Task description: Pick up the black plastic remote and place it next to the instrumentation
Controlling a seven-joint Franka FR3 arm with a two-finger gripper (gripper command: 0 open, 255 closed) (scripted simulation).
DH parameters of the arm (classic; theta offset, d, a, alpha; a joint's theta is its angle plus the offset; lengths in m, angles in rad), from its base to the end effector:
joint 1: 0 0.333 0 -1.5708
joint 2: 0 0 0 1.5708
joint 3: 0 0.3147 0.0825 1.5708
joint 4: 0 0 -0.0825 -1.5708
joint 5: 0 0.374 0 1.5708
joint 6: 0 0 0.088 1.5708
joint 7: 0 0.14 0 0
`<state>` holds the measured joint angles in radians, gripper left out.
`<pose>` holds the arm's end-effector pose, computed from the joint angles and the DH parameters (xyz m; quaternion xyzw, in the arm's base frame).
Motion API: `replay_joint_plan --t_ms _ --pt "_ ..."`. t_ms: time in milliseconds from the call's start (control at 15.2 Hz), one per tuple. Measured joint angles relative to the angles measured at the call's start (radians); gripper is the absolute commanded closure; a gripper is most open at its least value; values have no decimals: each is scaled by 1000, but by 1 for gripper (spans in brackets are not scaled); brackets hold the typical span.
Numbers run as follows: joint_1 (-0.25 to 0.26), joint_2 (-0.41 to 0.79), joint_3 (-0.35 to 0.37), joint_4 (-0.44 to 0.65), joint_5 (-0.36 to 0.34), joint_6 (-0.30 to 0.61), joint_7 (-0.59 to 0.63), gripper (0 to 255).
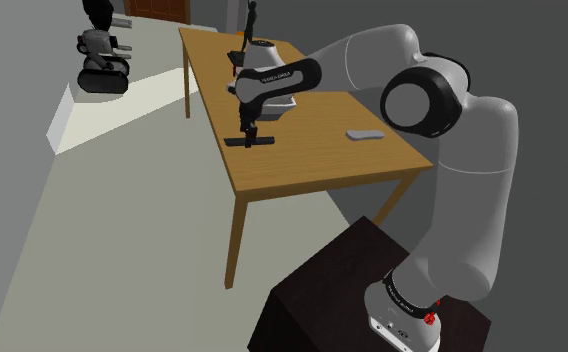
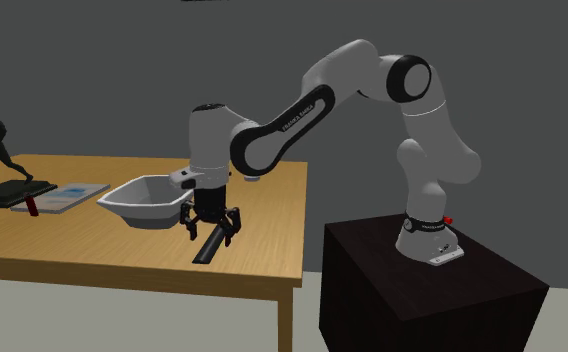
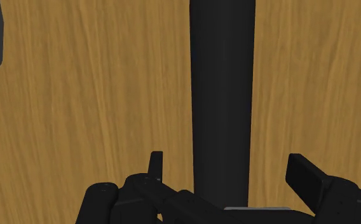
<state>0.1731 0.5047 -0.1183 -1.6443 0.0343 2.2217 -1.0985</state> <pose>0.6791 0.0475 0.3020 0.8384 0.5435 0.0260 0.0314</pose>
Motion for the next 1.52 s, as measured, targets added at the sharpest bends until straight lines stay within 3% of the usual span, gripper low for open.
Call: replay_joint_plan --t_ms 396,462,1122,1518 --pt "0 5 0 -4 1 10 -1 0" --pt "-1 5 0 -5 1 10 -1 255" --pt "0 3 1 -4 1 10 -1 255" --pt "1 -24 -2 19 -3 -43 1 255"
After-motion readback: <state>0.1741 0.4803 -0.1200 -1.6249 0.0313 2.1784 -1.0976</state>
